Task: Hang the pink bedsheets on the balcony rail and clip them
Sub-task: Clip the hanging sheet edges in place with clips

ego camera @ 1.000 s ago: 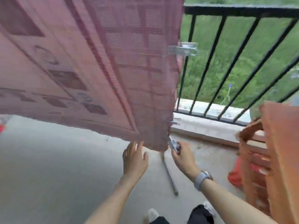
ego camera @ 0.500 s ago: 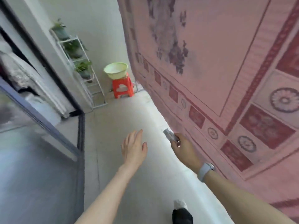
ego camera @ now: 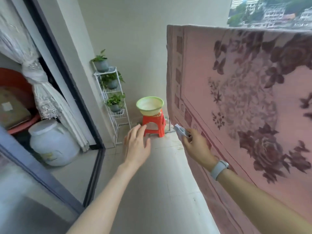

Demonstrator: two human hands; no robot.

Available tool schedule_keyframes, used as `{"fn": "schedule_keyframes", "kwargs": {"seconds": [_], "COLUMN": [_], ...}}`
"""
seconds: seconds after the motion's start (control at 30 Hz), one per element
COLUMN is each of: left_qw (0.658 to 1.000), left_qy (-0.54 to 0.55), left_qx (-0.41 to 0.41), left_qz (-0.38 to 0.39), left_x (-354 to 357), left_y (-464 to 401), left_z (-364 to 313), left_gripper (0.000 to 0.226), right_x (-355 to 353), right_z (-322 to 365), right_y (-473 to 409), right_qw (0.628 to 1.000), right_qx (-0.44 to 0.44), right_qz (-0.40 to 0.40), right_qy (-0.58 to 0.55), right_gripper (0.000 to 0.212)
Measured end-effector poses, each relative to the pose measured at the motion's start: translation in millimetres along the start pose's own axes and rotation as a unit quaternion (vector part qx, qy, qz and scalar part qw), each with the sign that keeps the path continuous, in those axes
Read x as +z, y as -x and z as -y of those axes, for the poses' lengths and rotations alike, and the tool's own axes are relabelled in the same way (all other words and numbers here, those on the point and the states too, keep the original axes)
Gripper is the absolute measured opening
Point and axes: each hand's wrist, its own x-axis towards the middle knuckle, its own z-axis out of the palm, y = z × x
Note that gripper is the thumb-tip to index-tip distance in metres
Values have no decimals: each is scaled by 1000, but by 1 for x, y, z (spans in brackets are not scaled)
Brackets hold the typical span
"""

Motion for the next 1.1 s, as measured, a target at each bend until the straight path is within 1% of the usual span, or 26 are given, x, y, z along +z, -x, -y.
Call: {"fn": "schedule_keyframes", "kwargs": {"seconds": [0.1,0.17,0.23,0.37,0.47,0.6,0.77,0.9,1.03,1.1], "left_qw": [1000,999,1000,998,998,997,994,994,992,991], "left_qy": [4,-3,4,60,55,65,76,63,36,45], "left_qx": [-30,-33,-30,-10,8,32,70,65,75,73], "left_qz": [-7,-9,-6,8,7,22,40,66,100,106], "left_x": [9,18,27,44,64,108,198,264,306,322], "left_y": [-67,-116,-171,-293,-387,-503,-630,-727,-813,-848], "left_z": [47,77,105,154,186,202,217,233,246,256], "left_gripper": [48,48,48,47,46,44,42,44,45,44], "right_x": [44,76,107,163,191,213,234,260,284,296], "right_z": [4,5,4,4,6,-14,-62,-116,-150,-159], "right_y": [-80,-133,-188,-306,-389,-484,-602,-708,-802,-840], "right_qw": [1000,999,999,999,999,998,994,990,988,988], "right_qx": [-27,-34,-29,-12,8,21,30,60,97,106], "right_qz": [2,8,7,-34,-42,-60,-106,-125,-121,-113], "right_qy": [-1,-8,-19,-22,-15,-5,-10,-12,-4,6], "right_gripper": [15,18,22,23,21,20,16,28,23,14]}}
